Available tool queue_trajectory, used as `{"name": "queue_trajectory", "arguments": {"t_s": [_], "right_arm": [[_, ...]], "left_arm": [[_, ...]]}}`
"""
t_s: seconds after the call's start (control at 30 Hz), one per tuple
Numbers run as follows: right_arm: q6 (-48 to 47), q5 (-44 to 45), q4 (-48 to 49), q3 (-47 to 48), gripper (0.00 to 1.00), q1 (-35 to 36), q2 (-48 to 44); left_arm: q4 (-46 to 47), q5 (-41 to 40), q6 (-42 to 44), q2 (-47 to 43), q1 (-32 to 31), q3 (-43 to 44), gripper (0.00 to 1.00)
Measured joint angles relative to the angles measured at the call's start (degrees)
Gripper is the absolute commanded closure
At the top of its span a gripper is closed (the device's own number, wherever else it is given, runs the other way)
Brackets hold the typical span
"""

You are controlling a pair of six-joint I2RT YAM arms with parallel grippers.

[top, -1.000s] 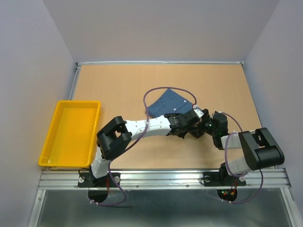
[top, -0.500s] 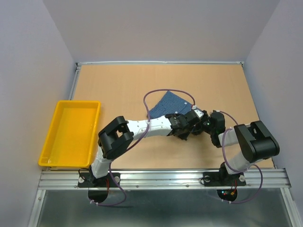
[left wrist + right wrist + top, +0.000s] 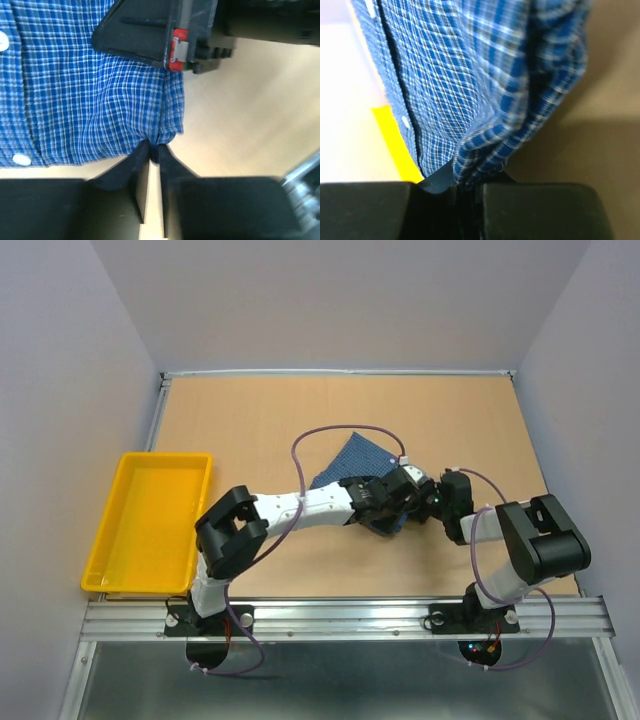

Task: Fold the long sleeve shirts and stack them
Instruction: Fold the shirt

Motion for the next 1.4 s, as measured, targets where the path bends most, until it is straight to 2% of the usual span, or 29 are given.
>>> {"name": "queue_trajectory", "arguments": {"t_s": [0.1, 0.23, 0.33, 0.47, 0.63, 0.83, 1.0, 1.13, 1.27, 1.4], "right_arm": [[-5.4, -0.9, -8.0, 4.9, 1.0, 0.0, 0.0], [-15.1, -1.1, -20.5, 12.7, 1.0, -0.1, -0.8], [-21.9, -0.7, -30.2, 17.9, 0.99, -0.4, -1.9], [-30.9, 1.4, -45.4, 26.7, 0.99, -0.8, -2.4], [-43.1, 8.4, -67.4, 45.4, 0.99, -0.9, -2.0], [-51.5, 18.0, -81.2, 61.4, 0.97, -0.9, -2.1], [-57.1, 27.6, -91.9, 70.9, 0.99, -0.9, -0.7], [-60.8, 39.3, -98.8, 79.2, 0.99, -0.9, 1.6], [-65.1, 48.4, -102.5, 88.2, 0.99, -0.9, 3.7], [-69.1, 55.4, -103.4, 91.4, 0.99, 1.2, 4.2]], "left_arm": [[0.6, 1.3, -0.3, -5.5, 1.6, -3.3, 0.45], [1.9, 3.6, -1.0, -16.3, 7.1, -9.3, 0.36], [3.2, 5.2, -0.9, -24.3, 14.1, -13.6, 0.35], [3.8, 5.9, 0.5, -30.6, 24.7, -16.6, 0.35], [5.6, 7.1, 3.8, -33.3, 35.2, -21.4, 0.36], [11.0, 13.7, 4.3, -33.9, 45.9, -30.9, 0.36], [13.1, 17.5, 4.2, -33.8, 48.4, -31.6, 0.36], [14.2, 17.6, 4.2, -34.0, 48.9, -31.6, 0.36], [14.7, 17.2, 4.3, -34.6, 48.9, -32.0, 0.37], [14.9, 17.1, 4.3, -34.8, 49.0, -32.1, 0.37]]}}
